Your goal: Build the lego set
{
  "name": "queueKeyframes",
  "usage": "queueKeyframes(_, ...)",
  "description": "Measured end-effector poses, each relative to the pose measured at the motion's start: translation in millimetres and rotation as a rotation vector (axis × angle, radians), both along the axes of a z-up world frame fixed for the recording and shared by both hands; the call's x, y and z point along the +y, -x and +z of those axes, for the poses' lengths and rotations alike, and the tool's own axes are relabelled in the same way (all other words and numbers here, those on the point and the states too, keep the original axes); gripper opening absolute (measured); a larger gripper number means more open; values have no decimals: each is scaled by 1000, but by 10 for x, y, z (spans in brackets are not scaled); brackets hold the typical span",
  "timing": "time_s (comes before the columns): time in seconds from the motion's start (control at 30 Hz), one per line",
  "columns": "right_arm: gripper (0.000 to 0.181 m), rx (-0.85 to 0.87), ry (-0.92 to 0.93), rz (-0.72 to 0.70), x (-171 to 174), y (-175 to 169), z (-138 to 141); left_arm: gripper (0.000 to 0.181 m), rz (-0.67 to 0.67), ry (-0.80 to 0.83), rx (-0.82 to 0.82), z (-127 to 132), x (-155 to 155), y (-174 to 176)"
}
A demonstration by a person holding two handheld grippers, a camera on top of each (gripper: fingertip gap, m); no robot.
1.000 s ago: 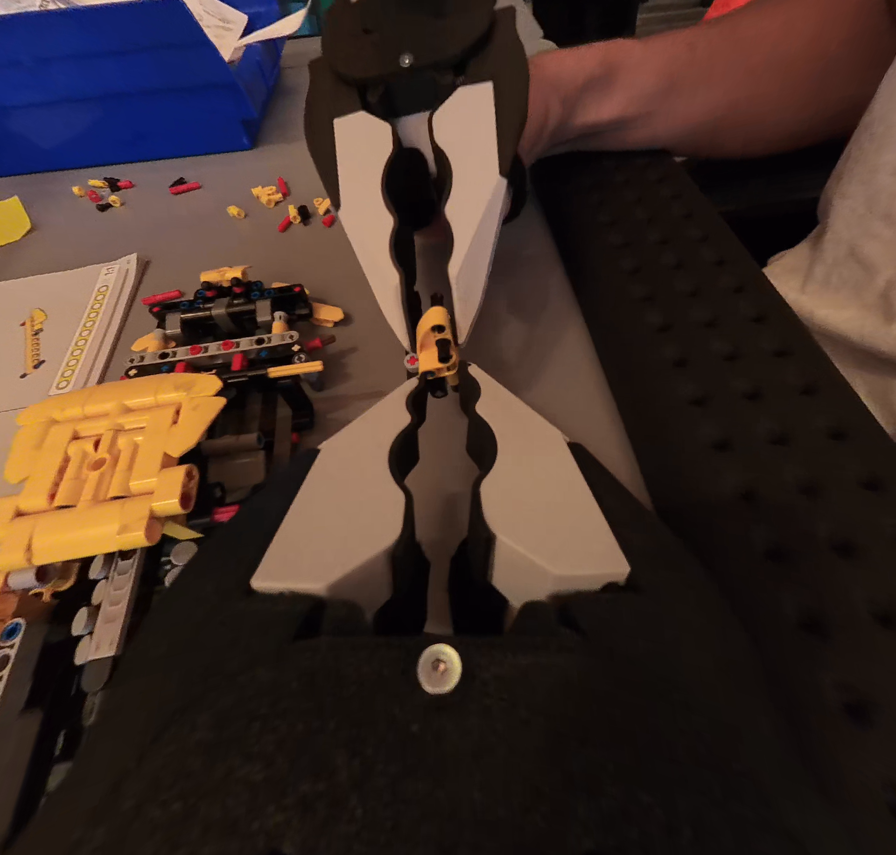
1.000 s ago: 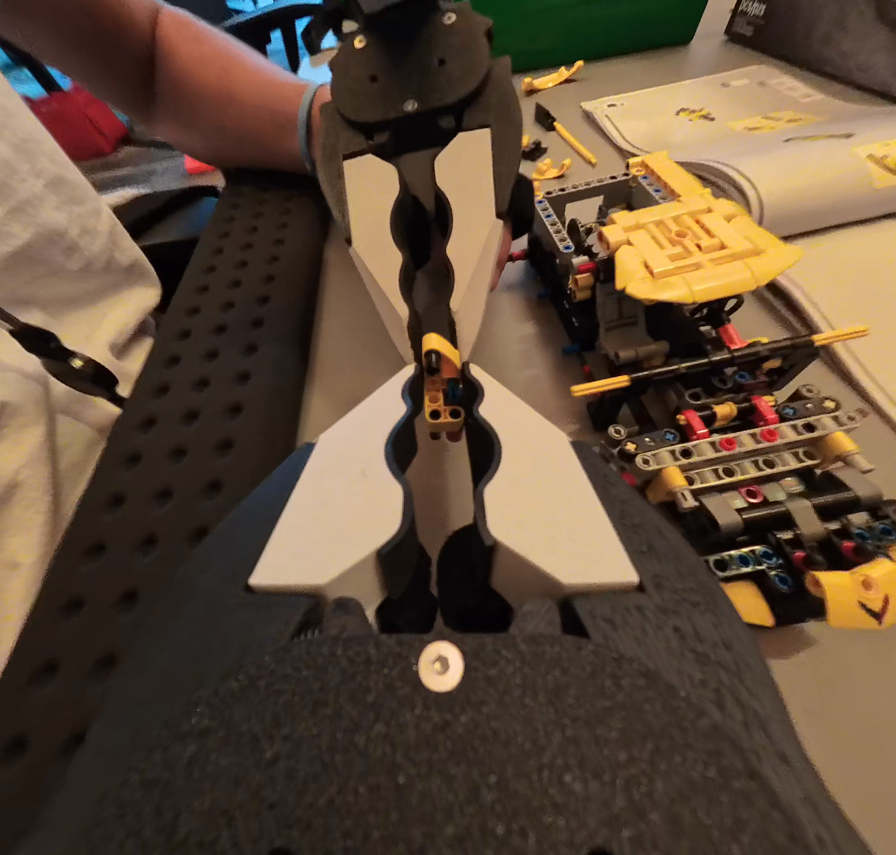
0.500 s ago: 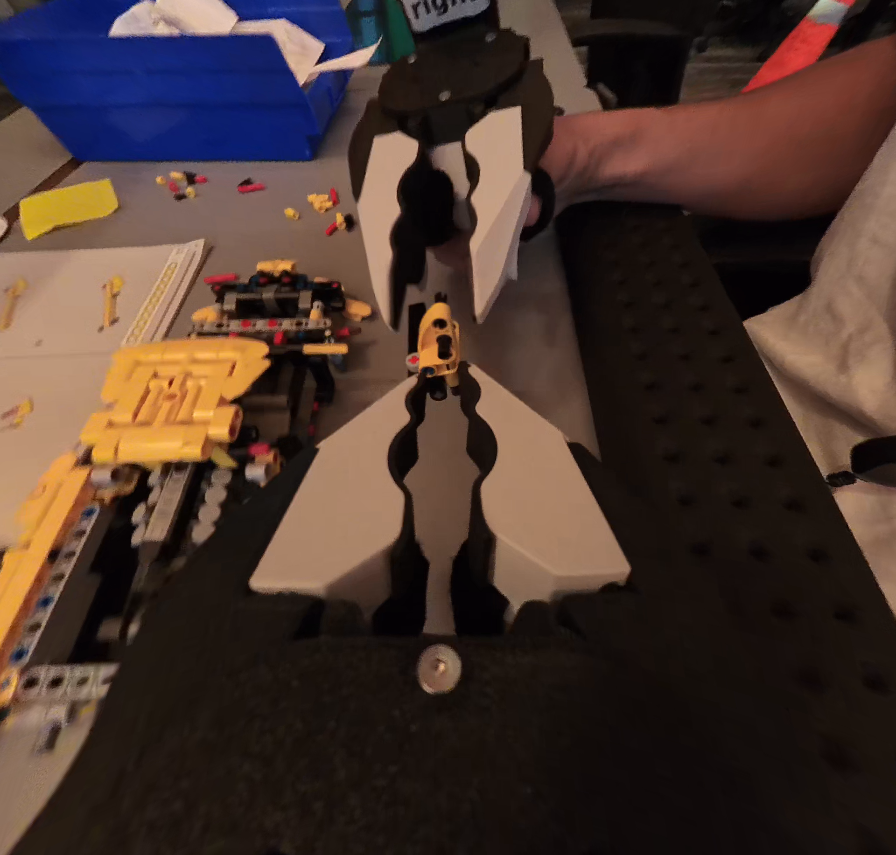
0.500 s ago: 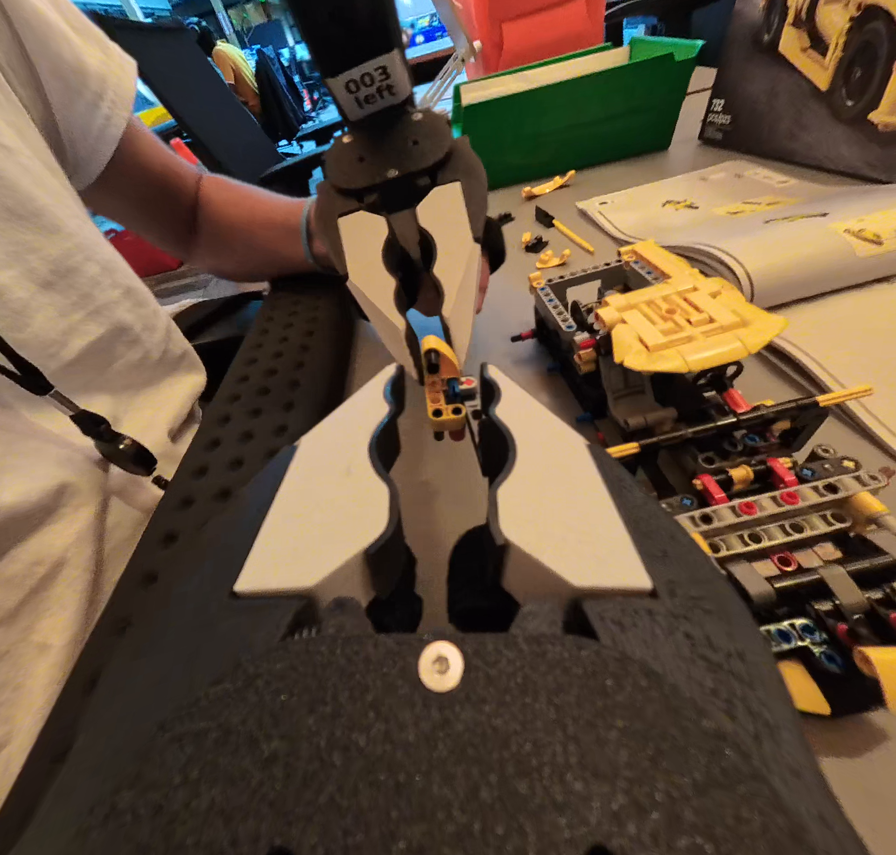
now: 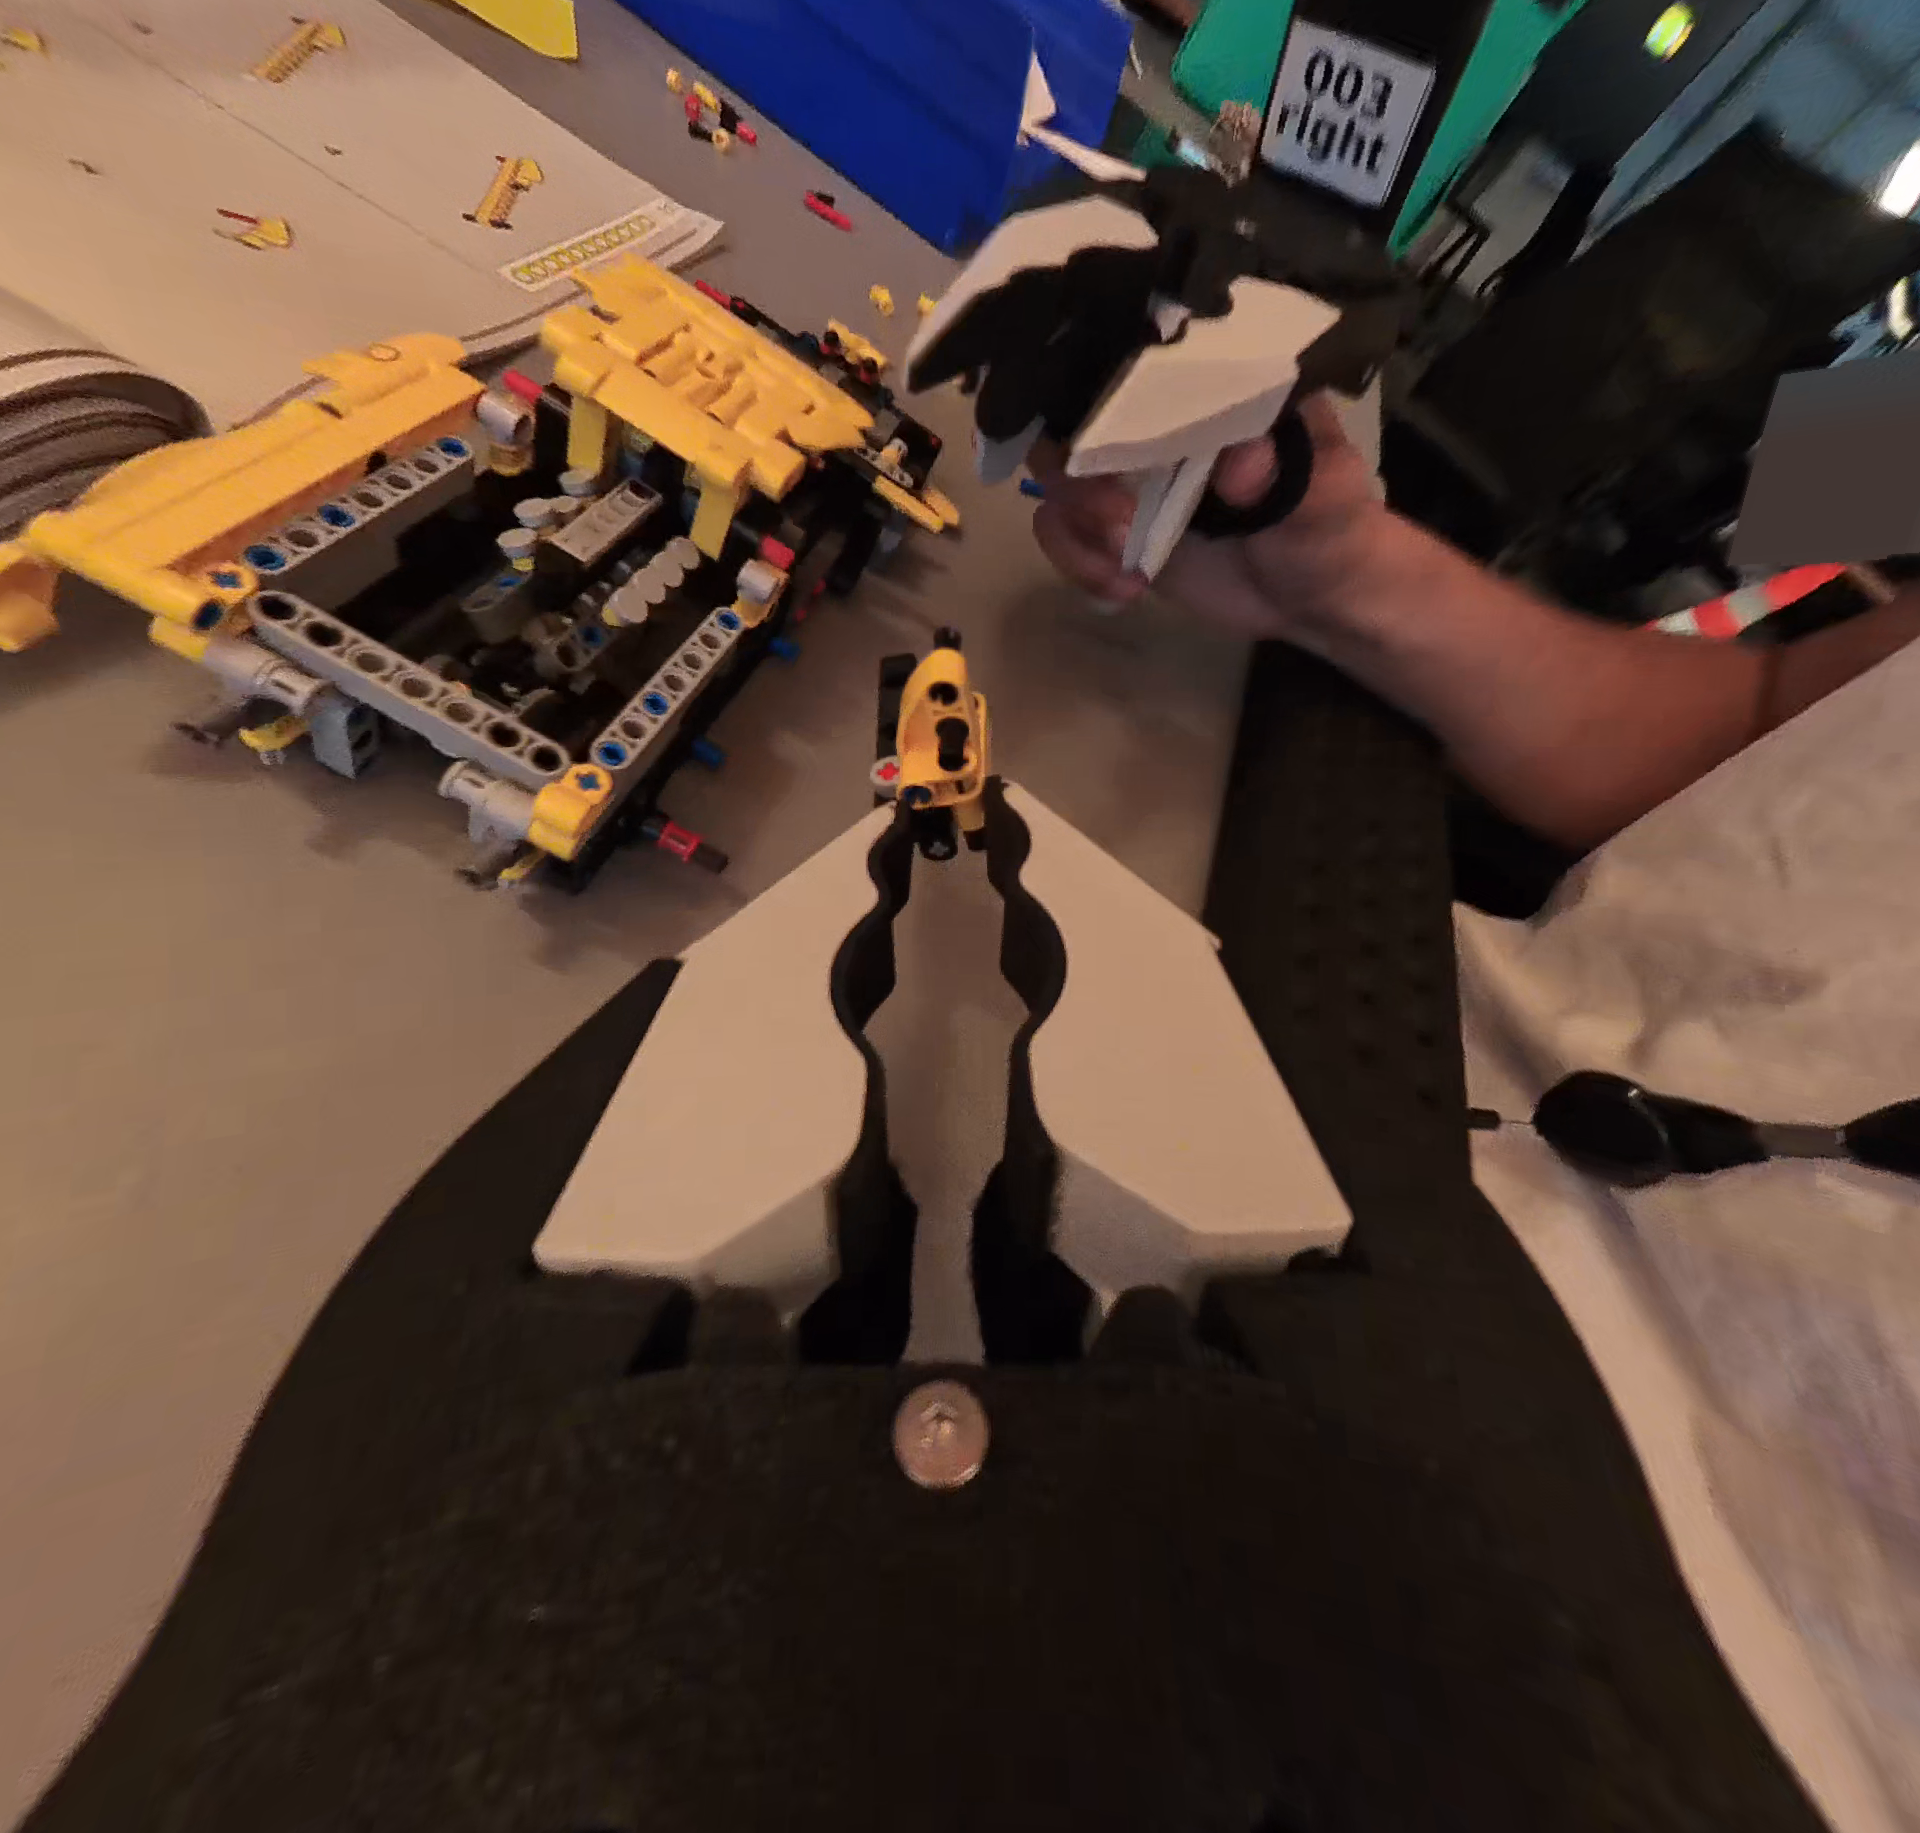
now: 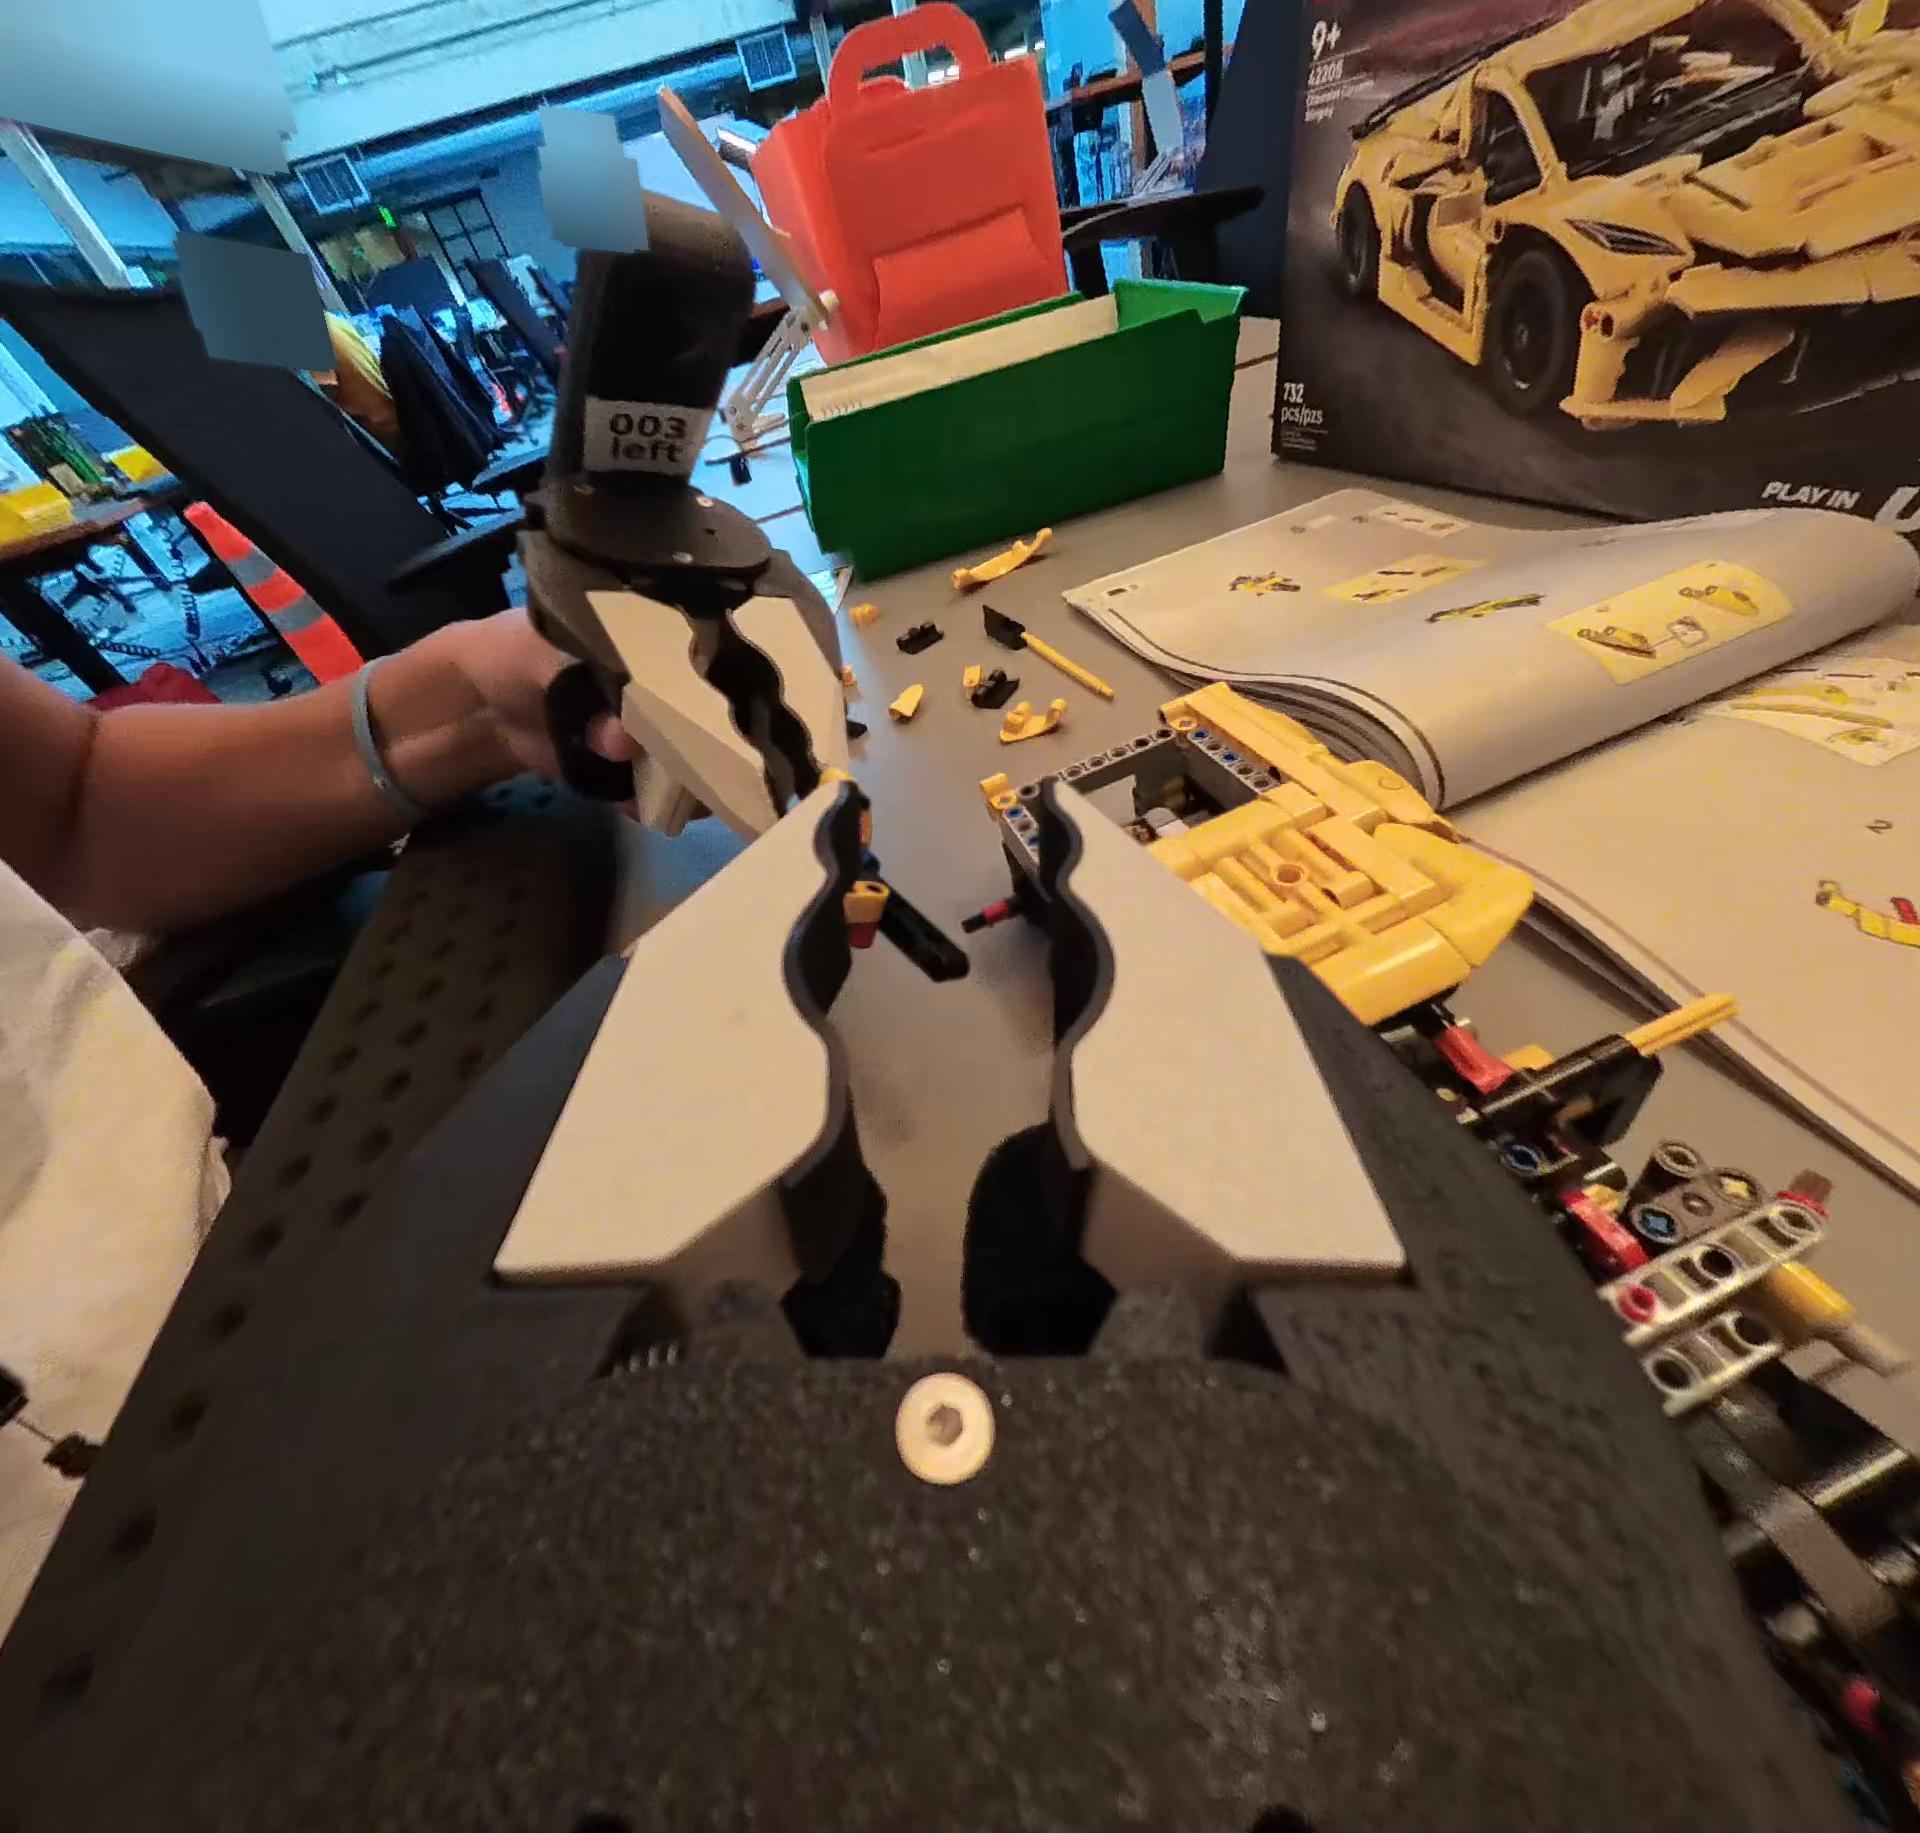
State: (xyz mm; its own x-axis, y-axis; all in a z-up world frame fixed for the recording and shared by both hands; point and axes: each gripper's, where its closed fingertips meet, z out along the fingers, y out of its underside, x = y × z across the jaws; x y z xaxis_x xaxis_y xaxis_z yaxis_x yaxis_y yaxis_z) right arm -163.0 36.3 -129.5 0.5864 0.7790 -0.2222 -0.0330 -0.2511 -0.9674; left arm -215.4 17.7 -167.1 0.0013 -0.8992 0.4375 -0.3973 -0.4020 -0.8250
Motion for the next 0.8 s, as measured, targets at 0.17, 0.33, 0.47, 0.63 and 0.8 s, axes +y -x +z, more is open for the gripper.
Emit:
queueKeyframes(0.17,32,-54,24,-6,12,70,-149,13,-5,23,-22,50,14,43)
queueKeyframes(0.33,32,-55,22,-27,13,62,-156,13,18,-51,54,-100,78,86)
queueKeyframes(0.47,33,63,3,-71,105,42,68,14,-4,-198,100,-198,55,96)
queueKeyframes(0.63,36,81,-44,-213,452,-236,426,14,-12,-277,126,-277,35,83)
queueKeyframes(0.8,40,-64,-12,-306,751,-556,298,14,26,-343,175,-342,69,19)
